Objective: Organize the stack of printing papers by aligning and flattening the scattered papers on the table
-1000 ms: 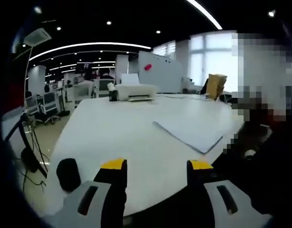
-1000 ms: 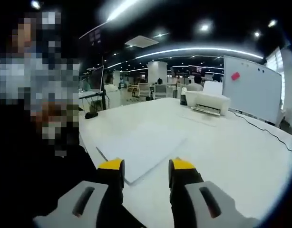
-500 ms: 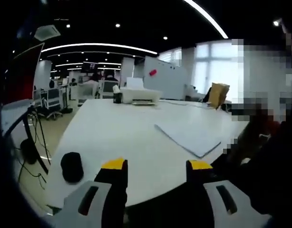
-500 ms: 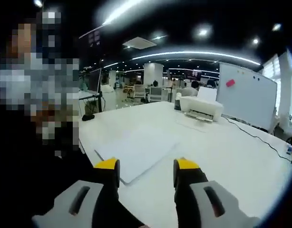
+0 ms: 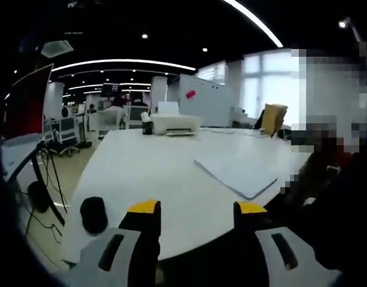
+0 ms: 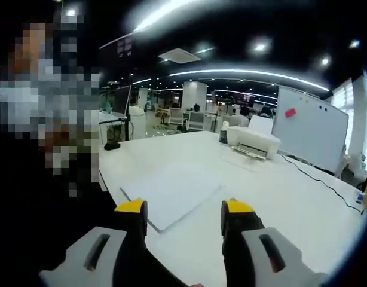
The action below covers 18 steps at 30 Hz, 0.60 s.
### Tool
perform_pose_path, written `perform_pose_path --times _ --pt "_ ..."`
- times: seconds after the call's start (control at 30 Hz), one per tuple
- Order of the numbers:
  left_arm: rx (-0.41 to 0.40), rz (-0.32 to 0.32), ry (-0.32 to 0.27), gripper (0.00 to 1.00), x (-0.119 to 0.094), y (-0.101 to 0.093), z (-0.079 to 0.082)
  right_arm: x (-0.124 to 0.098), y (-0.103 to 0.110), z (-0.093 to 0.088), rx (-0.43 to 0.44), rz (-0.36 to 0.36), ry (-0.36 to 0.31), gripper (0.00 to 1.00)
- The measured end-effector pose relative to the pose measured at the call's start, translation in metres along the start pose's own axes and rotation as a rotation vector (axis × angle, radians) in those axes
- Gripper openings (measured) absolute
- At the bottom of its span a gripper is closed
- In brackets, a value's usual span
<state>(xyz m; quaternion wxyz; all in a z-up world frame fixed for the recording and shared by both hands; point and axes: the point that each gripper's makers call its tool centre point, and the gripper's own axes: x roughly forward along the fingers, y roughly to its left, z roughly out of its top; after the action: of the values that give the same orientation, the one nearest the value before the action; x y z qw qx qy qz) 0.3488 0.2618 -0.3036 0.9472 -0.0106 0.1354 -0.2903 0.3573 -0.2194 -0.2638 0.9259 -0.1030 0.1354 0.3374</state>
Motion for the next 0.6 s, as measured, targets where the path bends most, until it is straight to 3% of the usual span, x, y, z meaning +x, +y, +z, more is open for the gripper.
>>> perform_pose_path --times 0.6 --pt "-0.002 -0.022 0.006 0.51 0.0028 -0.0044 -0.0084 0.0082 0.0039 -0.0085 0.003 0.004 0.03 0.47"
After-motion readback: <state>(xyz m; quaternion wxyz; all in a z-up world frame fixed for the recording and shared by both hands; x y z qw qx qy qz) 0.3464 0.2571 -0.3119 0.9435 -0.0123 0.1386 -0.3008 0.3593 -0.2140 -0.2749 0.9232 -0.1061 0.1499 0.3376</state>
